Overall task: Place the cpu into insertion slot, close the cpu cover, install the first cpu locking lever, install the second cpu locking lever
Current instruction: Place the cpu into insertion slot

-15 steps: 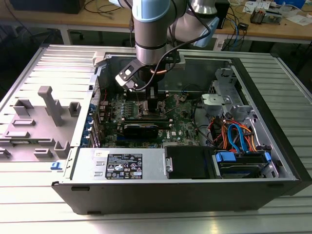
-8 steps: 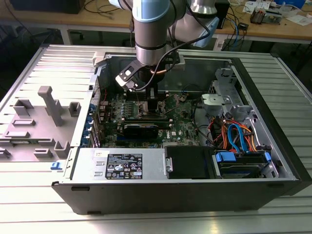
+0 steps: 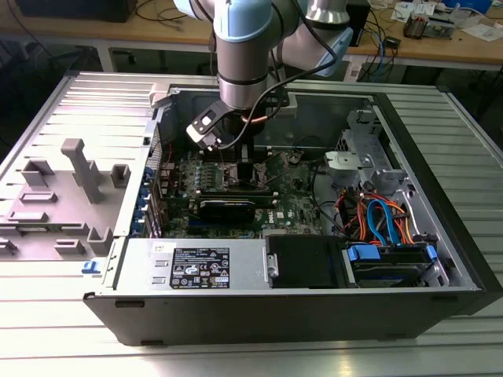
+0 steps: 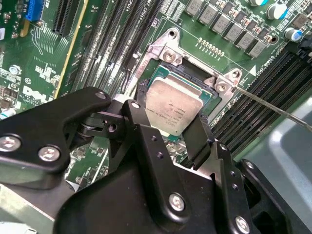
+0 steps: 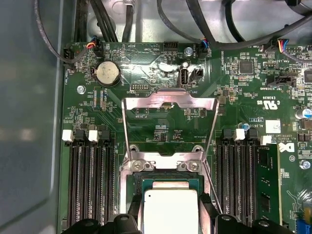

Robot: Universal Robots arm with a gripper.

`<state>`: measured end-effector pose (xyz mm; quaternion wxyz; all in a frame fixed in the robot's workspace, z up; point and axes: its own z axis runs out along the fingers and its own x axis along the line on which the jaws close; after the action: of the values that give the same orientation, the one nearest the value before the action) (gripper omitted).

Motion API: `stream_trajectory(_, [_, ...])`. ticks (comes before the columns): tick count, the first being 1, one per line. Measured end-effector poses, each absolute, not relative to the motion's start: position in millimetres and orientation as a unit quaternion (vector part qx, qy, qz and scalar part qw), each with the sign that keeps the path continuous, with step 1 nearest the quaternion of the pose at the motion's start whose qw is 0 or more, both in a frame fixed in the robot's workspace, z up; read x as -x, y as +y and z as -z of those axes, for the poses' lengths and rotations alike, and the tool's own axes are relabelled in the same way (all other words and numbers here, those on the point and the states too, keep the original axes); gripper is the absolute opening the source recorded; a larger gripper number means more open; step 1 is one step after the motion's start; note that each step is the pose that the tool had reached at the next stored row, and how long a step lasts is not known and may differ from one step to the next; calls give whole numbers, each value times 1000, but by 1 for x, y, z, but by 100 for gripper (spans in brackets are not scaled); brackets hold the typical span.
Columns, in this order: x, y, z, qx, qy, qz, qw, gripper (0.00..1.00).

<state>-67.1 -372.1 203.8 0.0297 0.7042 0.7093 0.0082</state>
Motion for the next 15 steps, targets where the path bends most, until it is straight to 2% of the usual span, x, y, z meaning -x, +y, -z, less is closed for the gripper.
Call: stream_trajectory(15, [67,-370,-200,-699,715,-9,30,55])
